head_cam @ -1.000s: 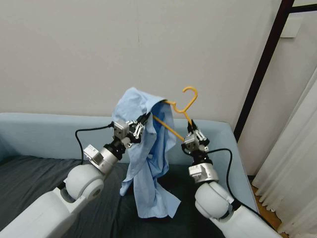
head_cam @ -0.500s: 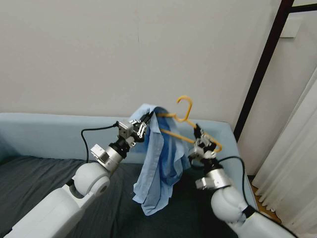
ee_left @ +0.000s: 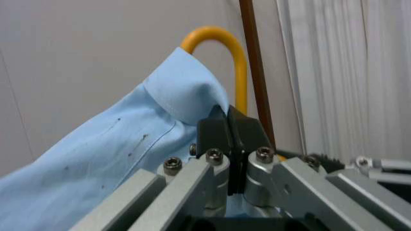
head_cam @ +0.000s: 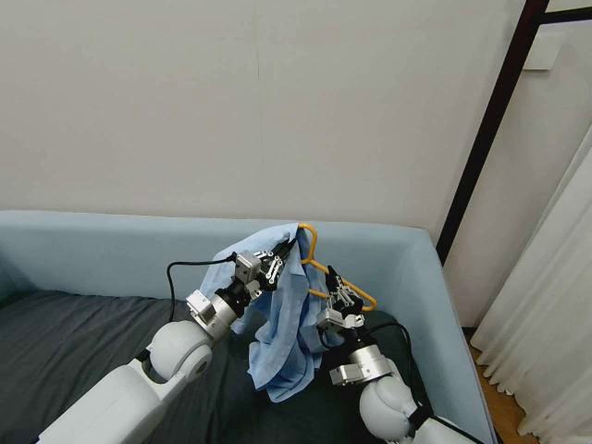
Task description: Pick up the clothes from the sofa and hang them on the clothes hanger.
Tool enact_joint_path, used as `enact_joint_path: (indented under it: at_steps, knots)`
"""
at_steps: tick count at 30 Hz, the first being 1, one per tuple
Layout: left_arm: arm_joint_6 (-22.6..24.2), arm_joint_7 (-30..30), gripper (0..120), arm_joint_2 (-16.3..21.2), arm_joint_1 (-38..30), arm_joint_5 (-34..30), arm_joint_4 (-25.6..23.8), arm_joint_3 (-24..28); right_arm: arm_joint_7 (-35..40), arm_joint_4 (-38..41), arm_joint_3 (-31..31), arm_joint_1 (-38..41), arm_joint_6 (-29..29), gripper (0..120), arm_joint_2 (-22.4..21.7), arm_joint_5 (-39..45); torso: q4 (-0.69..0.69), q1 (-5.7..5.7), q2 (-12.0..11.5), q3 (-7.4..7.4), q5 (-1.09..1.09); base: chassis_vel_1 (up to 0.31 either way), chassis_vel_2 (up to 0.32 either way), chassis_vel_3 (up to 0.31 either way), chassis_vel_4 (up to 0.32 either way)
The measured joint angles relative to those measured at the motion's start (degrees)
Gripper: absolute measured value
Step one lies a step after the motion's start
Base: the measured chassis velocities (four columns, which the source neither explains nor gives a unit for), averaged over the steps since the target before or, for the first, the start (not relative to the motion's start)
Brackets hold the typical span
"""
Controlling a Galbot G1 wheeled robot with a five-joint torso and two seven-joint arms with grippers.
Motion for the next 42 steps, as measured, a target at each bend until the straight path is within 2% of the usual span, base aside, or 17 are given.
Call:
enact_joint_path:
  at_steps: [19, 23, 25, 28, 29, 30, 33, 34, 35, 37, 38, 39, 42]
  knots:
    - [-2.39, -0.22, 0, -0.33, 1.32, 1.81, 1.07, -0.85, 0.13, 3.32, 3.39, -1.42, -1.7, 5, -0.7, 3.68, -0.01, 0.0, 0.01, 0.0, 0.01, 0.0, 0.0, 0.0, 0.0]
    - [-2.83, -1.31, 17, 0.23, 3.68, 3.54, -0.26, -1.31, 0.3, 3.52, 4.05, -1.48, -1.76, 5, -0.63, 4.6, -0.02, 0.0, 0.01, 0.0, 0.01, 0.0, 0.0, 0.0, 0.0]
    - [-2.83, -1.88, 20, 0.76, 4.68, 4.3, -0.63, -1.82, 0.34, 3.51, 4.22, -1.41, -1.76, 5, -0.6, 4.72, -0.02, 0.0, 0.01, 0.0, 0.01, 0.0, 0.0, 0.0, 0.0]
    - [-2.88, -4.12, 35, 3.42, 8.85, 6.6, -1.88, -4.28, 0.47, 3.26, 4.67, -1.06, -1.5, 5, -0.44, 4.85, 0.01, 0.0, 0.01, 0.0, 0.0, 0.0, 0.0, 0.0, 0.0]
    - [-2.88, -4.12, 35, 3.42, 8.85, 6.6, -1.88, -4.28, 0.47, 3.26, 4.67, -1.06, -1.5, 5, -0.44, 4.85, 0.01, 0.0, 0.01, 0.0, 0.0, 0.0, 0.0, 0.0, 0.0]
    - [-2.98, -5.19, 40, 4.56, 10.37, 7.12, -2.56, -5.26, 0.48, 3.14, 4.75, -0.97, -1.29, 5, -0.35, 4.85, 0.0, -0.01, 0.01, 0.0, -0.01, 0.0, 0.0, 0.0, 0.0]
    - [-3.89, -7.87, 54, 9.77, 13.85, 5.81, -5.26, -7.92, 0.51, 2.55, 4.88, -0.68, -0.28, 5, 0.13, 4.65, 0.0, -0.01, 0.01, 0.0, -0.01, 0.0, 0.0, 0.0, 0.0]
    - [-3.89, -7.87, 54, 9.77, 13.85, 5.81, -5.26, -7.92, 0.51, 2.55, 4.88, -0.68, -0.28, 5, 0.13, 4.65, 0.0, -0.01, 0.01, 0.0, -0.01, 0.0, 0.0, 0.0, 0.0]
    - [-4.47, -7.88, 59, 12.43, 14.51, 3.88, -6.21, -8.9, 0.52, 2.12, 4.89, -0.53, 0.2, 5, 0.39, 4.45, 0.01, -0.01, 0.01, 0.0, -0.02, 0.0, 0.0, 0.0, 0.0]
    - [-4.95, -5.24, 69, 17.64, 14.08, -0.6, -7.36, -11.13, 0.6, 1.01, 4.91, -0.31, 1.49, 5, 0.83, 3.59, 0.02, -0.02, 0.02, 0.0, 0.0, 0.0, 0.0, 0.0, 0.0]
    - [-4.95, -5.24, 69, 17.64, 14.08, -0.6, -7.36, -11.13, 0.6, 1.01, 4.91, -0.31, 1.49, 5, 0.83, 3.59, 0.02, -0.02, 0.02, 0.0, 0.0, 0.0, 0.0, 0.0, 0.0]
    - [-5.11, -3.09, 72, 19.83, 12.62, -2.71, -7.34, -11.49, 0.63, 0.49, 4.93, -0.29, 2.17, 5, 1.0, 2.96, 0.02, -0.01, 0.02, -0.01, 0.02, 0.0, 0.0, 0.0, 0.0]
    - [-5.91, 8.41, 86, 24.0, 3.81, -10.12, -3.1, -8.72, 0.7, -0.63, 4.69, -0.94, 4.03, 5, 1.49, 0.8, -0.03, -0.01, 0.02, 0.0, 0.01, 0.0, 0.0, 0.0, 0.0]
